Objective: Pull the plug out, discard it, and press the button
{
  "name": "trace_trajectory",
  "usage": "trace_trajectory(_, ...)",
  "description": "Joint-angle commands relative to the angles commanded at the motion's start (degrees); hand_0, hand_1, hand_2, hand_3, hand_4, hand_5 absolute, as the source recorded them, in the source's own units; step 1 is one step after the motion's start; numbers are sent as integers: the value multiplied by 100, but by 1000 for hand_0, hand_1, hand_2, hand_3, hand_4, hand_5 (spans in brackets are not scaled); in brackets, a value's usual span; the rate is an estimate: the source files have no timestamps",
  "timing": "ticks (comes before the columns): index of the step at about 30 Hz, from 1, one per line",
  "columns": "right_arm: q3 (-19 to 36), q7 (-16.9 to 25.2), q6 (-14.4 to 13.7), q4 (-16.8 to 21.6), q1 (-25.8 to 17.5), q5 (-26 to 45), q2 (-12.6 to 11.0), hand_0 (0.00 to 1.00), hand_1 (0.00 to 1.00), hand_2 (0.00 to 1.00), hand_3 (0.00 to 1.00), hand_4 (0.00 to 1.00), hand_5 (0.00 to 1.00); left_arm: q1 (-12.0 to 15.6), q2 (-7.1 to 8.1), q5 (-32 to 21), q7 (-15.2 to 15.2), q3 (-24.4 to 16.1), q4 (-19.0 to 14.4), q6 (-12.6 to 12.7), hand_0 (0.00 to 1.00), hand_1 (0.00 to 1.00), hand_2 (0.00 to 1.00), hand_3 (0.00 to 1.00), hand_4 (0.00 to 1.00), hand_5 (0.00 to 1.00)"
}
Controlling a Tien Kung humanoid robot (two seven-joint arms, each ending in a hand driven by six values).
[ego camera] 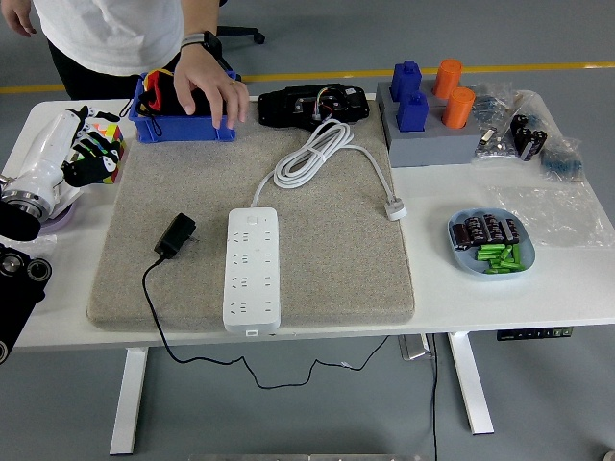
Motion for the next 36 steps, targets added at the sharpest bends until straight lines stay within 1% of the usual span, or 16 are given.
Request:
trace_trajectory(3,13,1,-3,-4,-3,-2,2,697,674,656,616,711,487,136,26,5,52,-240,110,-21,674,704,700,781,607,2)
trace_trajectory(4,14,1,-3,-6,-7,0,4,697,674,657,616,711,485,176,27,25,82,-333,159,-36,801,807,821,860,628,2)
trace_trajectory(6,15,0,-4,-9,-11,1,8,697,674,657,616,711,485,218,16,55,118,-451,209,-50,801,807,821,860,628,2)
trace_trajectory(9,20,-1,-5,-9,-12,1,14,697,674,657,616,711,485,266,-44,56,180,-674,253,-91,801,807,821,860,628,2)
trace_trajectory(10,20,-1,-5,-8,-10,1,15,697,674,657,616,711,485,276,-74,56,193,-742,257,-99,801,807,821,860,628,2)
trace_trajectory(11,20,-2,-3,-7,-5,0,18,697,674,657,616,711,484,283,-99,56,209,-799,258,-109,809,823,847,876,638,2)
trace_trajectory(14,17,-5,2,4,6,0,25,697,674,657,616,711,484,311,-187,76,238,-961,232,-146,809,823,847,876,638,2)
trace_trajectory(17,8,-9,6,4,4,1,30,697,674,658,616,711,485,324,-225,78,249,-1006,219,-167,814,825,846,880,638,2)
trace_trajectory(26,9,-10,0,-9,-10,0,21,698,674,657,616,711,486,354,-257,58,255,-1006,202,-189,812,824,841,882,638,2)
trace_trajectory(28,8,-11,3,-3,-7,4,26,698,674,657,616,711,485,358,-260,46,247,-997,198,-186,813,822,842,883,652,2)
trace_trajectory(36,16,-9,2,-1,-6,0,17,697,674,657,616,710,485,375,-257,8,234,-936,167,-192,812,818,835,883,656,2)
